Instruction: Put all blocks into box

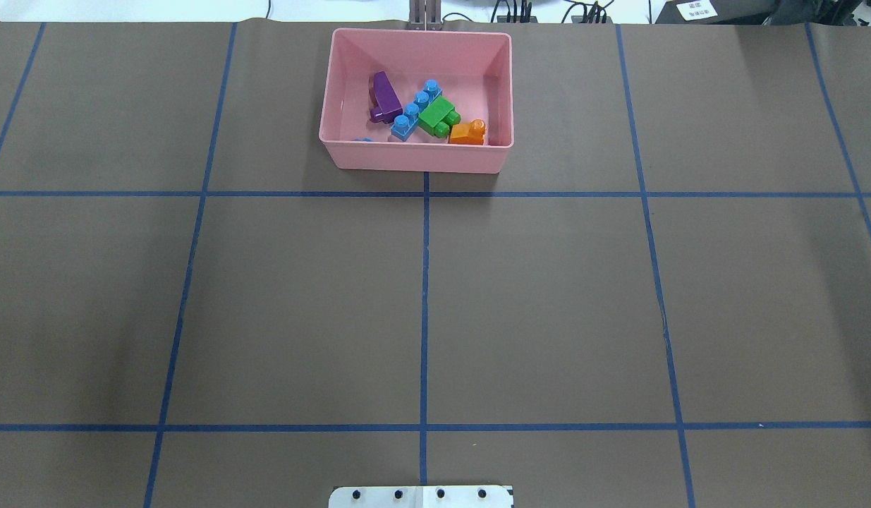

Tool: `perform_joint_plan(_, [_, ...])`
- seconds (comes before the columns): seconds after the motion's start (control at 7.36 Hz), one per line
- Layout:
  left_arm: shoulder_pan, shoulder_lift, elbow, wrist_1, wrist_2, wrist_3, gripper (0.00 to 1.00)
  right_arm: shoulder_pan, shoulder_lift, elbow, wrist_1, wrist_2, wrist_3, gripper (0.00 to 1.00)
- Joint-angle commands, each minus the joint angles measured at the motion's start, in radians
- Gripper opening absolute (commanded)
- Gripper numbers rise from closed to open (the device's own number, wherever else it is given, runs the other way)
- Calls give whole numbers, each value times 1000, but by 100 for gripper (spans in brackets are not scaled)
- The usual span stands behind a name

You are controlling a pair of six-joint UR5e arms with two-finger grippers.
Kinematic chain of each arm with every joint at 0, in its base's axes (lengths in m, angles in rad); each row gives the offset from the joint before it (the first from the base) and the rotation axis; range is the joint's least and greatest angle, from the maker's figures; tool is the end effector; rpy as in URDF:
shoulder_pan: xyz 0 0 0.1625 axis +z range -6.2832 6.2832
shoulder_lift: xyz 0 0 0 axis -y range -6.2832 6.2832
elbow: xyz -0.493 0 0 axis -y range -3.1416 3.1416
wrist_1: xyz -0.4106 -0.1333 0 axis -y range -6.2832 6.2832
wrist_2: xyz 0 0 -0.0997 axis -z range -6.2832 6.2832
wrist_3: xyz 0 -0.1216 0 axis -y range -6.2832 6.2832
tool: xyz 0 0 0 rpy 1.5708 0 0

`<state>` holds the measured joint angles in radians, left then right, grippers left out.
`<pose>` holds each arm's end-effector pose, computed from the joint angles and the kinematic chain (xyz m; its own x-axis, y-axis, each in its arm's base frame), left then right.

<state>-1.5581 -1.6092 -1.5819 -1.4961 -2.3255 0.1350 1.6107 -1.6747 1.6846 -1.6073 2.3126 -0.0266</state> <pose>-0.0433 -0.5271 0.7259 0.7203 0.1266 -0.6820 -0.1106 0.9916 0.0672 0.0693 -0.4543 0.7410 0.7367 0.0208 0.6758 -0.0203 0.9998 -0.0086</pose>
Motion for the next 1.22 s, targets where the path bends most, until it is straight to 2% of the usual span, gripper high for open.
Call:
perform_joint_plan(0.0, [1, -3, 25, -9, 0, 3, 100, 0, 10, -2, 0, -1, 2, 100])
perform_joint_plan(0.82, [0, -8, 33, -10, -2, 3, 100, -38, 68, -22, -3, 4, 16, 100])
perform_joint_plan(1.09, [-2, 8, 23, -10, -2, 3, 100, -41, 124, -83, -2, 7, 17, 100])
